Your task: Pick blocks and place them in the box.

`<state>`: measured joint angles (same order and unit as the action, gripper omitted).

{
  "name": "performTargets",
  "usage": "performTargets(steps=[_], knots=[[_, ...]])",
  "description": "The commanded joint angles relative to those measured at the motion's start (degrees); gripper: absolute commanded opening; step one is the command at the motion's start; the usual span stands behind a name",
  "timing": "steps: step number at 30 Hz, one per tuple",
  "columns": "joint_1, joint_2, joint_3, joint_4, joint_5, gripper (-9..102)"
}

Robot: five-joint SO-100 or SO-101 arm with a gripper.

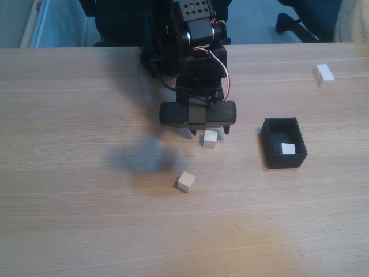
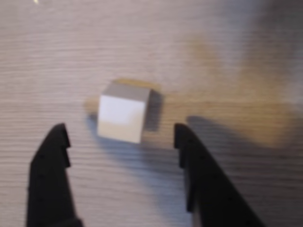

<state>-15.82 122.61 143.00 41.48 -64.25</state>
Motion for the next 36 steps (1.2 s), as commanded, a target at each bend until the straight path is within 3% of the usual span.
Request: performTargets(steps=[1,11,20,36], knots=[[-0.3,-0.4,0.4,-1.8,0.6,24],[0.0,-5.3,-1.1,-4.5,0.9,17],[0.4,-8.3,-3.7,-5.0,1.4,17],[-2.5,-4.2,-5.8,-4.4,0.8,0]])
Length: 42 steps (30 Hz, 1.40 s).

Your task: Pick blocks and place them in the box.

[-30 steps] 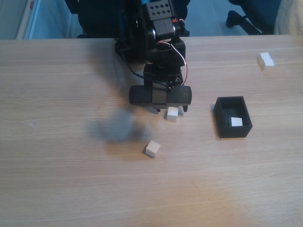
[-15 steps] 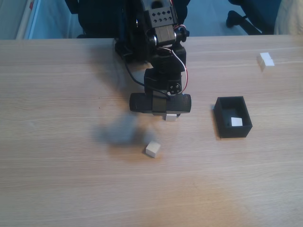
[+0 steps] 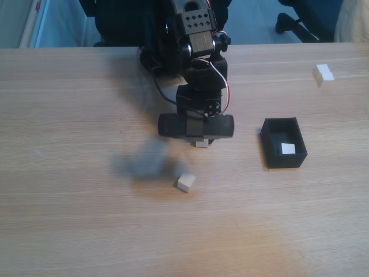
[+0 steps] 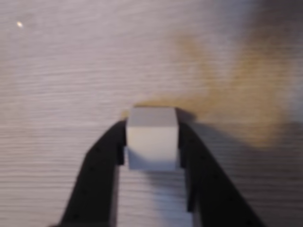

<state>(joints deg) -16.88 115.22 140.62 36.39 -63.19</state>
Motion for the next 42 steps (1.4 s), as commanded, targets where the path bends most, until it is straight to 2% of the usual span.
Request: performTargets(steps=[1,12,17,31,42], knots=[[-2.5,4.0,-4.0,1.5,-0.3,0],[-20.2,6.1,-22.5,18.1,6.1,0],[-24.3,-0.4,-29.3,18.0,7.2,0],[-25.3,-13.4,-40.2,17.9,10.3,3],[-26.9,-16.3,-43.8,20.4,10.6,19]])
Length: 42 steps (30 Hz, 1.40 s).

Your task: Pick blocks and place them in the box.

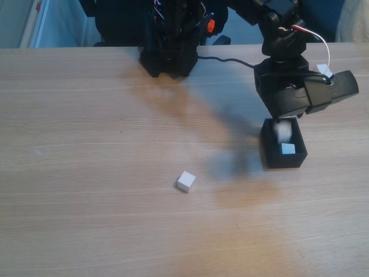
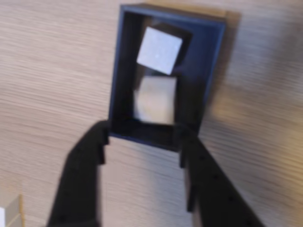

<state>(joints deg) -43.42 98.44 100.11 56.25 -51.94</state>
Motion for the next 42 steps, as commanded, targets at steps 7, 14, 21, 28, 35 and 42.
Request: performTargets(steps=[7,14,21,28,35,42], knots=[[4.8,4.2,0.2,2.5,-1.9,8],[16.8,15.0,15.6,1.9,-10.5,9],[28.7,21.1,24.9,2.1,-17.1,17],[34.9,18.9,27.2,-5.4,-20.9,26],[37.2,10.7,22.7,-11.2,-22.3,27],[39.5,1.1,15.2,-16.3,-20.9,26]])
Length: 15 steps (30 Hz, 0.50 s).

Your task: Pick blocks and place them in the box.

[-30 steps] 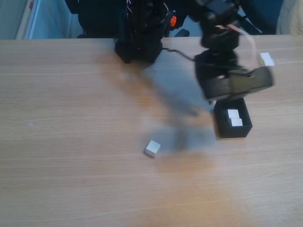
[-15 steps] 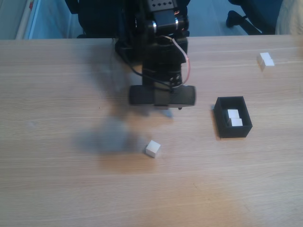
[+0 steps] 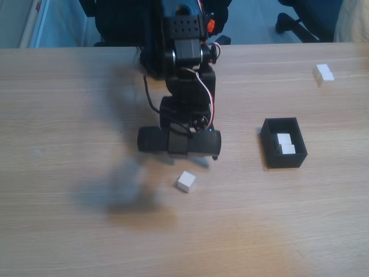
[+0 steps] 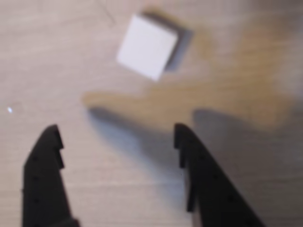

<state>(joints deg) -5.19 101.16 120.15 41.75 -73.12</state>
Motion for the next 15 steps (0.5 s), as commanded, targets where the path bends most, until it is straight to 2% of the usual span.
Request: performTargets(steps=[1,15], knots=[[1.5,-2.7,-5.7,-2.4,0.4,26],[3.7,-10.9,-13.4,-4.1,0.1,24]])
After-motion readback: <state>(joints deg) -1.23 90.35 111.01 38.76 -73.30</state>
